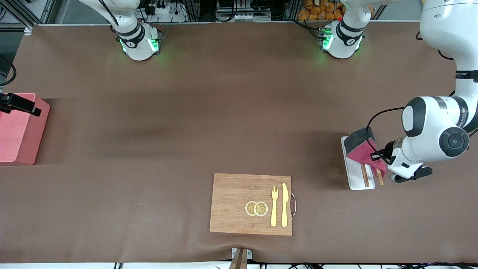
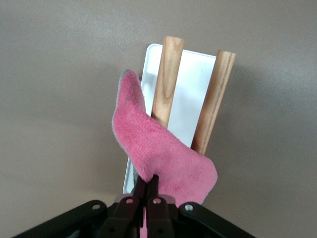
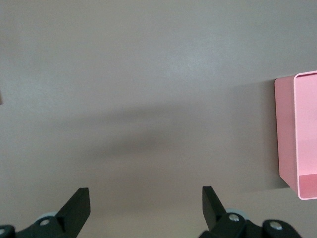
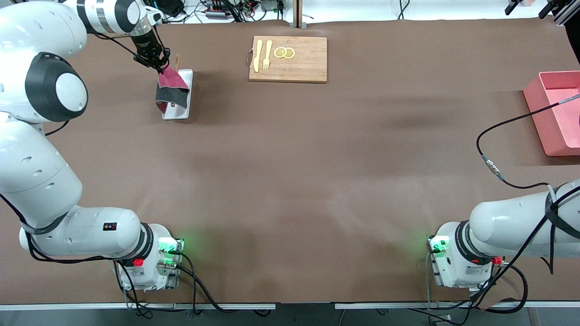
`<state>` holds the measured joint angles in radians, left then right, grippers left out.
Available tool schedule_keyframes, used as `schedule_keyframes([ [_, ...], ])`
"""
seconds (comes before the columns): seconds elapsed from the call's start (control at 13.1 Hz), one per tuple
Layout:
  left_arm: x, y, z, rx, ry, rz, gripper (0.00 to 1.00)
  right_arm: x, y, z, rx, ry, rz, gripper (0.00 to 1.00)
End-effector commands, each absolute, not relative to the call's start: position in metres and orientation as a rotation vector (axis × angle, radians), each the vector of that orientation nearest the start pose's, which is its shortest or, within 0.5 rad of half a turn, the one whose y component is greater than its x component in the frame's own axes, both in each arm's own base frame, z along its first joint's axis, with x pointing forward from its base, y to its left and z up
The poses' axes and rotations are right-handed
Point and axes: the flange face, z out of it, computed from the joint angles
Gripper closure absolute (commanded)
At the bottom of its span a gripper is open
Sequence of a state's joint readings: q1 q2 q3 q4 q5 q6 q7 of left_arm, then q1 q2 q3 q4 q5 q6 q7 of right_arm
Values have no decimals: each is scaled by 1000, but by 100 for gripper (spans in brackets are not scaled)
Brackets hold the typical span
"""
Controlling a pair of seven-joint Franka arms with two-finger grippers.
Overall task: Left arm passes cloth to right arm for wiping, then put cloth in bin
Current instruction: 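Close the left gripper on the pink cloth draped over the sticks, then lift the cloth with the left gripper while the right gripper reaches toward it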
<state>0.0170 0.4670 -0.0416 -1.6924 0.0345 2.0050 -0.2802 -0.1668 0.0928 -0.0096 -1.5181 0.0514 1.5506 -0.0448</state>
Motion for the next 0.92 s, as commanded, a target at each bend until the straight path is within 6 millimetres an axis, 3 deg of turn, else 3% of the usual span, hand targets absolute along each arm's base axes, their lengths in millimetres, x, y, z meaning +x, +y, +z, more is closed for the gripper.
schedule_keyframes([
  [0.0,652,-18,338,-3072,-356,183,100,570,-101,596,-3069,204,78,0],
  [0.15,650,-30,363,-3091,-338,134,100,570,-101,596,-3069,204,78,0],
  [0.38,639,-76,403,-3137,-252,111,100,570,-101,595,-3067,225,86,0],
  [0.61,631,-132,425,-3210,-176,87,100,571,-98,588,-3042,279,120,0],
  [0.84,622,-198,446,-3327,-303,116,100,570,-80,580,-2928,518,188,0],
])
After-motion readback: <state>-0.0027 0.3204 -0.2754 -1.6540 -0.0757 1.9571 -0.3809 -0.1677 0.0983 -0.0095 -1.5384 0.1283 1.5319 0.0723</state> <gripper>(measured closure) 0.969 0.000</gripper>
